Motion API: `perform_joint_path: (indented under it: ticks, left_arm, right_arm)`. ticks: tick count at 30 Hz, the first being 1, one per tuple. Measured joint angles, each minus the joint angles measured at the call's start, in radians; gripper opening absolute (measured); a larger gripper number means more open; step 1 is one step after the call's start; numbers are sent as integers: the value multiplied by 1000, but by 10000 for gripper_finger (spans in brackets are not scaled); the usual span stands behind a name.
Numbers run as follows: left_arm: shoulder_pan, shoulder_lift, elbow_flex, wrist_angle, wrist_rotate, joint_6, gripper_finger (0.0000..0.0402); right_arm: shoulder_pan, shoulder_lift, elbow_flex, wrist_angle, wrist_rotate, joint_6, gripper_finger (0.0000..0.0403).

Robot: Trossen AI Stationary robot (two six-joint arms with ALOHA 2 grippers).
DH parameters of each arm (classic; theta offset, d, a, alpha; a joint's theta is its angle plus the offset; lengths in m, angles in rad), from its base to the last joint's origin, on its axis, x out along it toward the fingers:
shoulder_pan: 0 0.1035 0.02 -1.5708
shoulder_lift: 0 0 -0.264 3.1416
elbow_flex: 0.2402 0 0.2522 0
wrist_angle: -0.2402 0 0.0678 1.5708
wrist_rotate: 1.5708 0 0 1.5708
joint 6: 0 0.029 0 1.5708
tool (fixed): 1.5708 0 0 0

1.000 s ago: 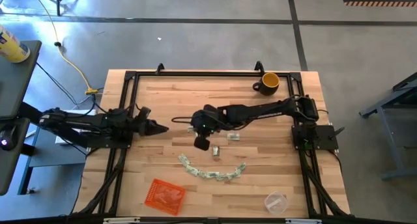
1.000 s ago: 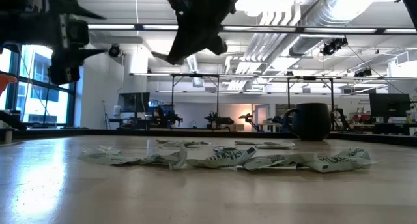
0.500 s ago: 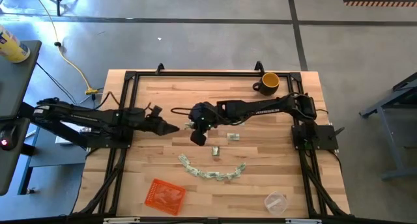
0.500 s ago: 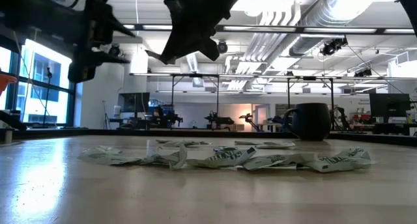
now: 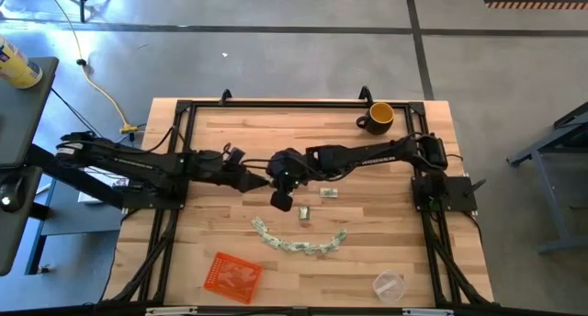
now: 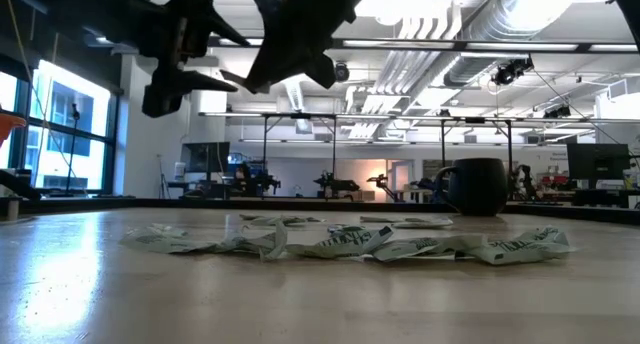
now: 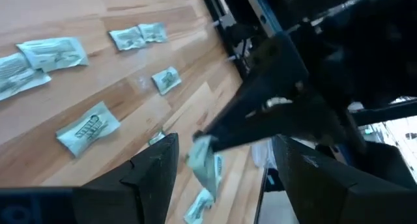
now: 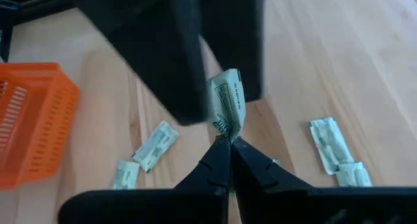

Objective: Pick and place items into bin
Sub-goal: Put the white stevia packet into the orange bin

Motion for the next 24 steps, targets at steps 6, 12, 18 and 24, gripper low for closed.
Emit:
perform_joint_path:
  ticks: [6, 12, 18, 24]
  left_arm:
    - [0, 8, 5, -21, 26, 0, 287]
    - [0, 8, 5, -25, 53, -1, 264]
    - [0, 8, 5, -30, 47, -1, 193]
    - [0, 8, 5, -32, 44, 0, 135]
  right_arm:
    - [2, 0, 0, 1, 33, -3, 0]
    - [2, 0, 0, 3, 40, -4, 1]
    - [2, 0, 0, 2, 40, -3, 1]
    - [2, -1, 0, 6, 37, 0, 1]
